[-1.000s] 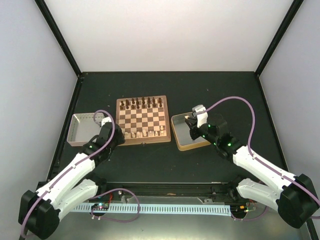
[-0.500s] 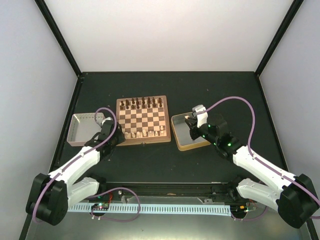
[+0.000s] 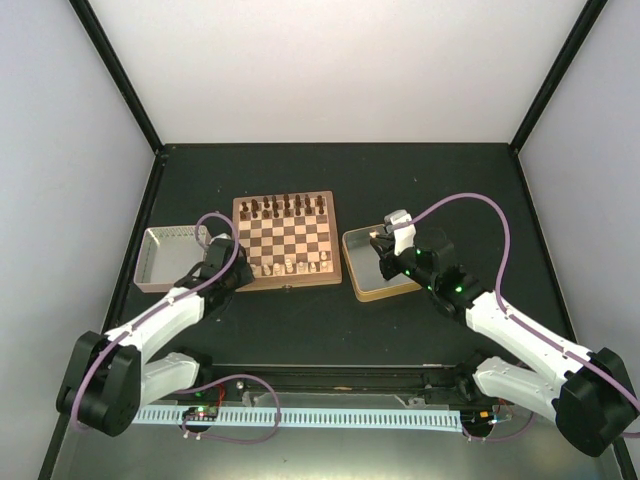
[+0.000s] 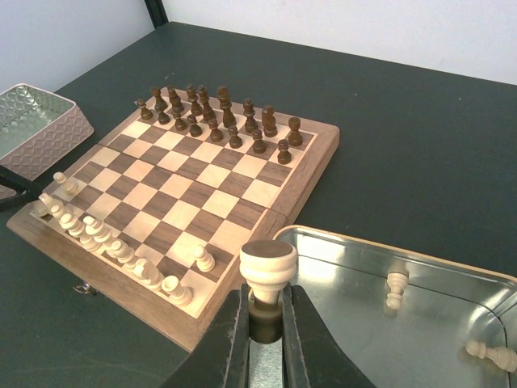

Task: Set up the chess pieces on the board
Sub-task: Place the chess piece on the chessboard.

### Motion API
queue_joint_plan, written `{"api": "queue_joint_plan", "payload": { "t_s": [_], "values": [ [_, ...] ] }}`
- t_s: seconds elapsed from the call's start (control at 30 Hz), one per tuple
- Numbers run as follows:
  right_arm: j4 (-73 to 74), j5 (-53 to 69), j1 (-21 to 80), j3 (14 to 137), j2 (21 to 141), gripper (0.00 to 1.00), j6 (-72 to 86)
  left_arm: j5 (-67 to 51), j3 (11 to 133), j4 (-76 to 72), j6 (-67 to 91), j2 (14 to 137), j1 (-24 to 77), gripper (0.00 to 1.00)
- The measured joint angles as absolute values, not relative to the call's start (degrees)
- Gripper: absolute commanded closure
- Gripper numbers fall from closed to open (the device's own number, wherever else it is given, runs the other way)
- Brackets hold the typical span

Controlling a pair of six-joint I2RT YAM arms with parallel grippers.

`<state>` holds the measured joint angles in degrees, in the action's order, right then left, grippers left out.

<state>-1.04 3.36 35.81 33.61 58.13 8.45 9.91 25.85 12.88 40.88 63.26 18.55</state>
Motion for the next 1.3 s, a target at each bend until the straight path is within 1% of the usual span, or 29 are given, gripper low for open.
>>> {"api": "queue_joint_plan", "payload": {
  "t_s": [0.1, 0.27, 0.37, 0.57, 0.7, 0.8, 1.1, 1.17, 1.23, 1.3],
  "values": [
    [-1.04, 3.33, 35.81, 33.61, 58.13, 0.92, 8.45, 9.89, 25.85, 12.32, 40.66, 63.59, 18.55, 0.92],
    [-1.02, 3.36, 35.81, 33.61, 58.13, 0.92, 8.45, 9.89, 25.85, 11.81, 40.47, 63.94, 18.55, 0.9],
    [-0.99, 3.36, 35.81, 33.61, 58.13, 0.92, 8.45, 9.93, 25.85, 11.44, 40.47, 64.2, 18.55, 0.86],
    [-0.93, 3.38, 35.81, 33.61, 58.13, 0.92, 8.45, 9.93, 25.89, 11.81, 40.16, 64.27, 18.55, 0.76],
    [-0.86, 3.44, 35.81, 33.61, 58.13, 0.92, 8.45, 9.98, 25.89, 13.3, 39.88, 64.51, 18.55, 0.67],
    [-0.84, 3.57, 35.81, 33.61, 58.04, 0.91, 8.45, 10.02, 25.91, 14.37, 39.68, 64.34, 18.55, 0.62],
    [-1.87, 4.75, 35.81, 33.17, 54.43, 0.91, 8.45, 10.39, 27.42, 18.9, 39.88, 54.13, 18.48, 0.53],
    [-2.2, 5.45, 35.81, 33.12, 54.41, 0.91, 8.45, 10.28, 27.83, 19.49, 40.05, 51.18, 18.48, 0.48],
    [-2.35, 6.63, 35.81, 33.1, 54.5, 0.92, 8.45, 9.74, 27.99, 19.57, 39.88, 48.31, 18.46, 0.39],
    [-2.98, 8.34, 35.81, 33.1, 55.05, 0.92, 8.45, 7.99, 28.01, 18.79, 39.46, 46.28, 18.44, 0.34]
  ]
}}
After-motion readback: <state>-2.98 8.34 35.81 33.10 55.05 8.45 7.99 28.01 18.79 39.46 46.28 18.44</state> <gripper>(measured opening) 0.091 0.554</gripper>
